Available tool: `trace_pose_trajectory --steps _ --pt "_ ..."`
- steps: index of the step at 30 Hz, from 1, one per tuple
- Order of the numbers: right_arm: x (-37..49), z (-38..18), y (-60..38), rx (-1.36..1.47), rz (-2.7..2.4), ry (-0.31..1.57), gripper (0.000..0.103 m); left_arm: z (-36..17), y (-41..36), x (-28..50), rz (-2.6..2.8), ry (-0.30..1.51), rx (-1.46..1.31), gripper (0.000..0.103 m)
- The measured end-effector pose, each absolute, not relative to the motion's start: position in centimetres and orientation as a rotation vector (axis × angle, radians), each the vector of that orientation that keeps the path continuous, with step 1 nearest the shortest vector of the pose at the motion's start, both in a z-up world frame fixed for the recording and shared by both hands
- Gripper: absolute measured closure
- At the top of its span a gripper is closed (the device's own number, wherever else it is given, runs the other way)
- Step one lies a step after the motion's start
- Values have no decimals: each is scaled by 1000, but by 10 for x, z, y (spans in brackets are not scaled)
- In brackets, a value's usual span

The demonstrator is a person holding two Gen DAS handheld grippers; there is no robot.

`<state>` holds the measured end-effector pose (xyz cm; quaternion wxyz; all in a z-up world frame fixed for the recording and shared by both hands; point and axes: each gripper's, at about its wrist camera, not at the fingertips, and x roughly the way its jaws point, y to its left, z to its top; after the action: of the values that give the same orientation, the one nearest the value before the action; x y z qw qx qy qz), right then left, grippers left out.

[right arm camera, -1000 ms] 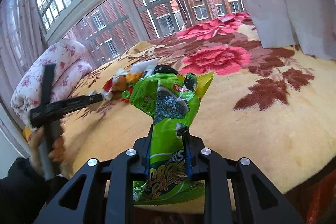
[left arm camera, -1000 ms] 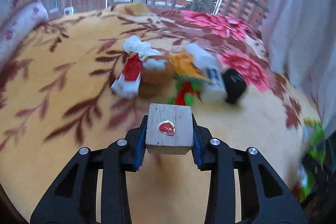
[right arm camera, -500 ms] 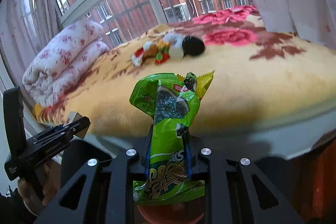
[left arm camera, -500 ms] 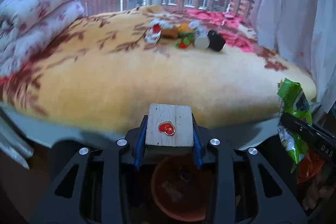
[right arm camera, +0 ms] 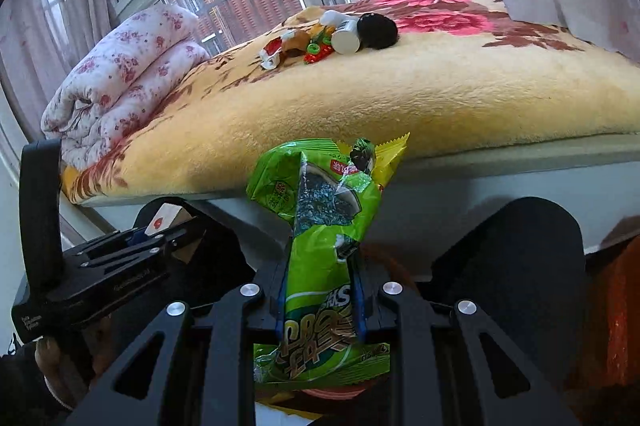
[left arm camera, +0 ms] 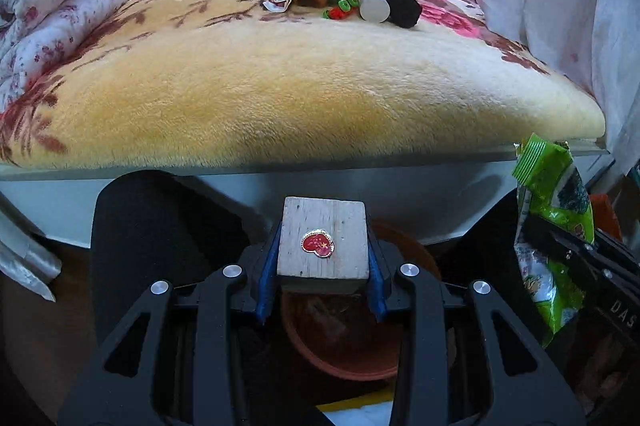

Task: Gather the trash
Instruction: 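Lower both tools over the bucket and release the block and snack bag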

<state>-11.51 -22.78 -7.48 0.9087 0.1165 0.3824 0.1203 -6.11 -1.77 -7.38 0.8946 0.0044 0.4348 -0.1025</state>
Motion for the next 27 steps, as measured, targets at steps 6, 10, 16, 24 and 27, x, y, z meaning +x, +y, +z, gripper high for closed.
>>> trace_pose_trajectory --steps 6,10,16,24,27 --pt "-115 -76 -226 241 255 795 79 -74 -23 -64 -217 897 37 68" --pt "-114 -78 -222 226 260 807 79 -79 -26 -62 -226 920 43 68" --pt "-109 -84 -222 227 258 837 79 -86 -28 -61 -236 945 41 68" --pt "-100 -89 -219 211 257 874 67 -95 -29 -56 -243 980 45 66" --pt "-94 -96 -219 195 236 907 28 -100 -32 -53 -228 1007 74 23"
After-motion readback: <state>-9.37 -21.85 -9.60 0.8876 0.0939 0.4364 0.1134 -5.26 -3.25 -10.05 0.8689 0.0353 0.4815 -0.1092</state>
